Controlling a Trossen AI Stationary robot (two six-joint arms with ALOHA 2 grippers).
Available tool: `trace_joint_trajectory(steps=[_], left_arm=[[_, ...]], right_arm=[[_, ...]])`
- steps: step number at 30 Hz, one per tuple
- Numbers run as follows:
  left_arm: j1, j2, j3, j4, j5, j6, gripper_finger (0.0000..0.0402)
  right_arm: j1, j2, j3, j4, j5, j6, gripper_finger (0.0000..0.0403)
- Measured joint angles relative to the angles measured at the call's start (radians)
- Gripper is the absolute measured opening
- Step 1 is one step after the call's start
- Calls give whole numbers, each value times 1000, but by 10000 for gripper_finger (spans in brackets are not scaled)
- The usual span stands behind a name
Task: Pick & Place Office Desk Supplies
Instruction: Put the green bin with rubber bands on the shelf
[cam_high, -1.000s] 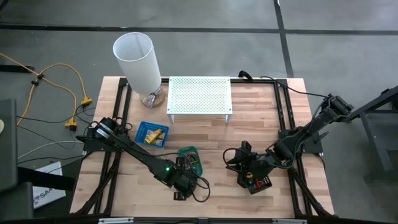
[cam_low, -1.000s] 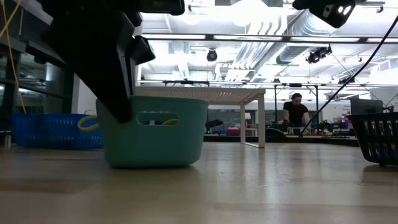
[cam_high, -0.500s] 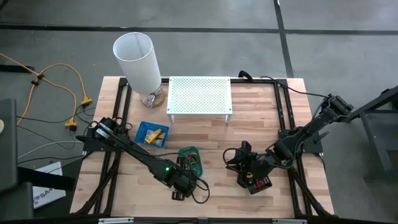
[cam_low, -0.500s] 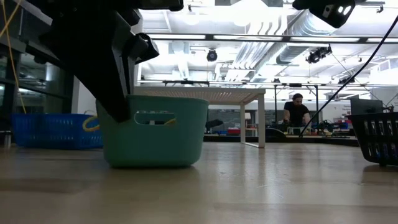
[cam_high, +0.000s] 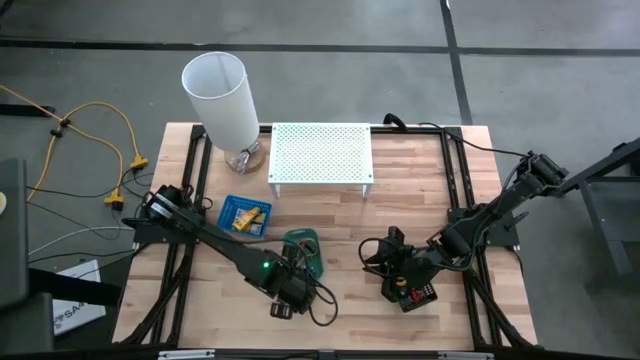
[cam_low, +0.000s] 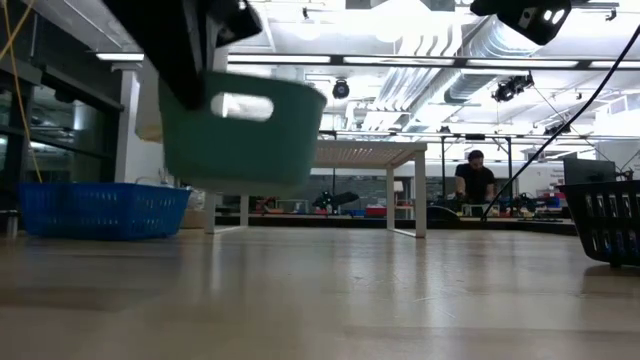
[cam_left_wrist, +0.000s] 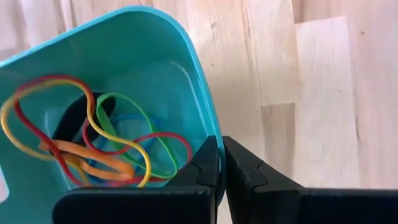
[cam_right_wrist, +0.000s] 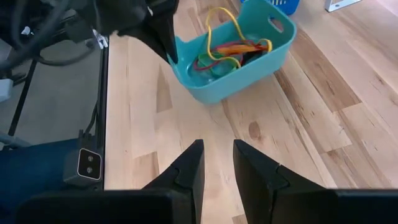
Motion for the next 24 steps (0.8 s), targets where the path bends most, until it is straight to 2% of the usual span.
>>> trace_joint_trajectory(steps=[8,14,24], left_arm=[[37,-9,110,-174,-2,40,1],[84,-30,115,-277,12,31,1],[130,-63,114,-305,41,95,1]], right_arm=[[0,0,0,0,0,0,73],[0,0,0,0,0,0,73],[0,0,0,1,0,0,73]])
